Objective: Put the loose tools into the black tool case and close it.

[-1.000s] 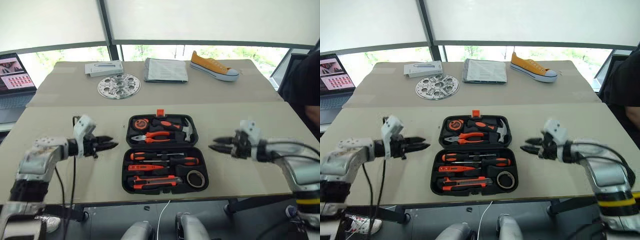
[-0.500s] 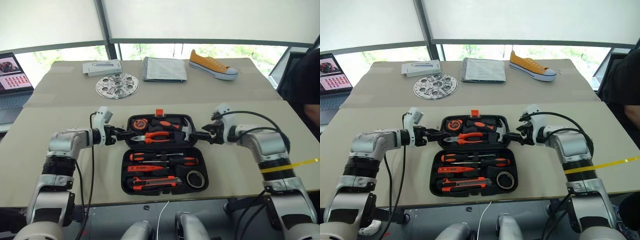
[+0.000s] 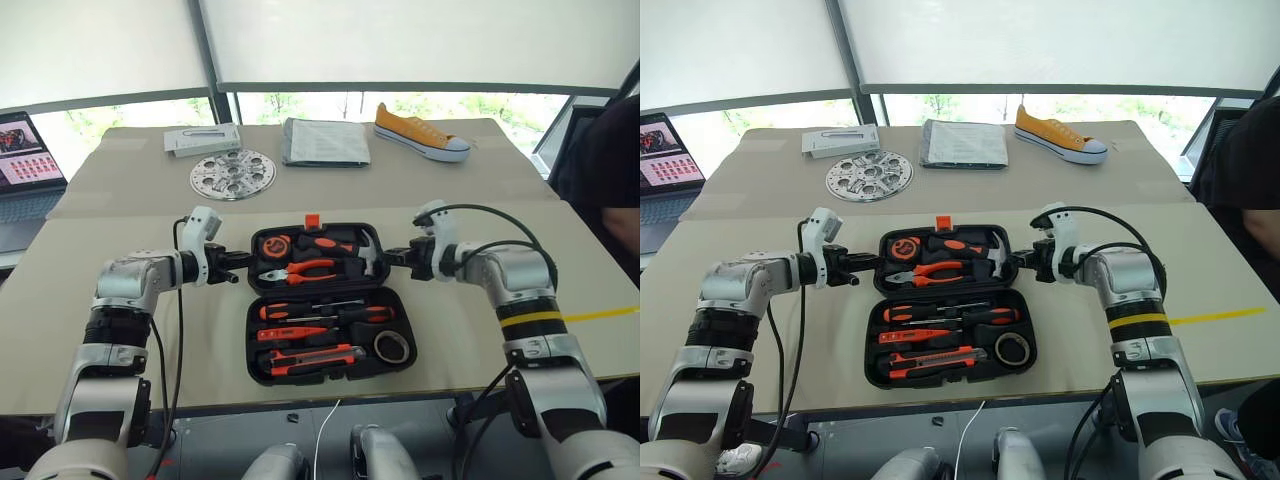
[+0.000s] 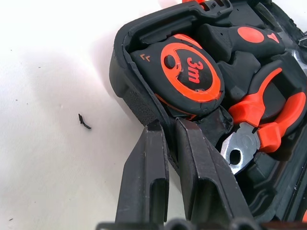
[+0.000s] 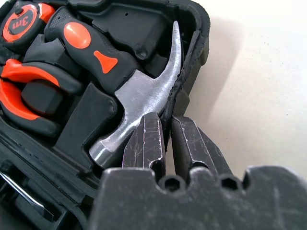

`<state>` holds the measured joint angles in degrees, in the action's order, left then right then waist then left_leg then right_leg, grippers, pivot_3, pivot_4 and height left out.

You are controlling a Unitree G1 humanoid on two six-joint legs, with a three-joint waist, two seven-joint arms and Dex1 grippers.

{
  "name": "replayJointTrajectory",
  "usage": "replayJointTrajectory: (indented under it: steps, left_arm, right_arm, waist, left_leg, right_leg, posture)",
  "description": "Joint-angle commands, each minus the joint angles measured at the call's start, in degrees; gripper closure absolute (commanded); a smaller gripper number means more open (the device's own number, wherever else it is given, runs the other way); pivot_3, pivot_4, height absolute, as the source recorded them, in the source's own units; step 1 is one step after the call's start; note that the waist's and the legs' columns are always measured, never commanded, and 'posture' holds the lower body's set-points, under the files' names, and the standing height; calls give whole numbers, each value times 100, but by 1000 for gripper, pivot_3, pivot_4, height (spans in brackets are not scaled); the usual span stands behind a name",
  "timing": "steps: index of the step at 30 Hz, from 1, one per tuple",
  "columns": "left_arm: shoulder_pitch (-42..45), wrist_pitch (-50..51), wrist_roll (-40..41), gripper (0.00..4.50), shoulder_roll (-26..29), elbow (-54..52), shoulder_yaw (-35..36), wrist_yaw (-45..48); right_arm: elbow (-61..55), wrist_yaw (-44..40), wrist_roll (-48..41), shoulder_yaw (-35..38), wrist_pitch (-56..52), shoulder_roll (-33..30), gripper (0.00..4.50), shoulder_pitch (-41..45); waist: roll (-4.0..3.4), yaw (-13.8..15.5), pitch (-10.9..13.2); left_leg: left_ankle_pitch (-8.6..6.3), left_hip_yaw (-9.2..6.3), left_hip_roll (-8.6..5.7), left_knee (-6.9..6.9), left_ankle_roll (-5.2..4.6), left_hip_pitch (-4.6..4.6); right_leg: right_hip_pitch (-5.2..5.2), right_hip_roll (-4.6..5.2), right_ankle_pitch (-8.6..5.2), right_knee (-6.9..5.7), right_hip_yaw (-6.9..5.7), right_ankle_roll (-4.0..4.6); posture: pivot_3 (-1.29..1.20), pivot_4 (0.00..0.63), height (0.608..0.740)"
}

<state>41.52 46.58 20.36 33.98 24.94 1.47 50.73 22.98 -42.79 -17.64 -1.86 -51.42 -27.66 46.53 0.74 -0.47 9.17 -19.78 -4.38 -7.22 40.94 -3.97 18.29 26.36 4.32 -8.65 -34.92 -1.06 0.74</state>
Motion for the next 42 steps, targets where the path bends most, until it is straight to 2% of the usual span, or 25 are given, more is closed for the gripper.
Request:
replayJointTrajectory:
  steps: [1,5,6,7,11,15,19,26,36,42]
  left_arm:
    - [-152,-134,-112,4500,27,-93,-137,99]
    - [-171,-392,-73,4500,-49,-191,-69,114]
    - [-181,-570,-63,4500,-83,-250,-21,102]
    - [-187,-774,-57,4500,-122,-303,43,68]
    - [-262,-1635,-174,4500,-184,-559,211,-75]
    - [-578,-2334,-271,4500,-169,-959,265,-81]
    - [-819,-2778,-270,4500,-228,-1281,417,-292]
    - [-1208,-3269,-384,4500,-230,-1942,419,-543]
    - [-1507,-4000,-721,4500,-244,-2262,491,-978]
    - [-2035,-4681,-1085,4500,-186,-2525,465,-1140]
  right_arm:
    - [-88,16,-70,163,-90,-55,4140,166]
    - [-137,66,4,124,123,-46,4140,177]
    - [-201,95,11,147,248,-23,4140,159]
    - [-267,140,11,186,349,4,4340,146]
    - [-694,491,302,191,1144,28,4340,-21]
    - [-1383,689,309,331,1599,109,4340,-392]
    - [-1962,853,594,203,2285,46,4340,-790]
    - [-2778,881,601,246,2926,88,4340,-1324]
    - [-2706,943,948,305,3937,-18,4340,-1614]
    - [-2764,809,1450,203,5156,-391,4340,-2345]
  waist:
    - [0,0,0]
    - [-1,-1,-1]
    - [-1,0,-1]
    - [-1,2,0]
    - [-1,26,0]
    - [-1,19,0]
    - [-1,-20,0]
    - [-1,-26,0]
    - [-1,-13,1]
    - [-1,-18,1]
  left_leg:
    - [0,0,0,0,0,0]
    - [0,0,0,-2,0,0]
    - [0,0,0,-2,0,1]
    - [0,0,0,-2,0,2]
    - [-1,0,-2,1,2,9]
    - [0,2,0,-2,1,35]
    - [2,5,-2,11,0,97]
    - [3,10,-4,14,2,99]
    - [4,15,-4,13,3,98]
    - [3,15,-3,-2,2,99]
  right_leg:
    - [0,0,0,0,0,0]
    - [2,0,0,0,0,0]
    - [2,0,0,1,0,0]
    - [2,0,0,1,0,0]
    - [7,1,0,2,0,0]
    - [42,-1,0,-5,-1,0]
    - [104,0,2,-13,-15,2]
    - [110,0,2,-4,-41,3]
    - [111,-2,2,-4,-14,4]
    - [114,-3,2,-5,-28,3]
  posture:
    - [0,150,740]
    - [0,150,740]
    - [0,150,740]
    - [0,150,740]
    - [0,150,740]
    - [0,150,740]
    - [0,150,740]
    - [0,150,740]
    - [0,150,740]
    - [0,150,740]
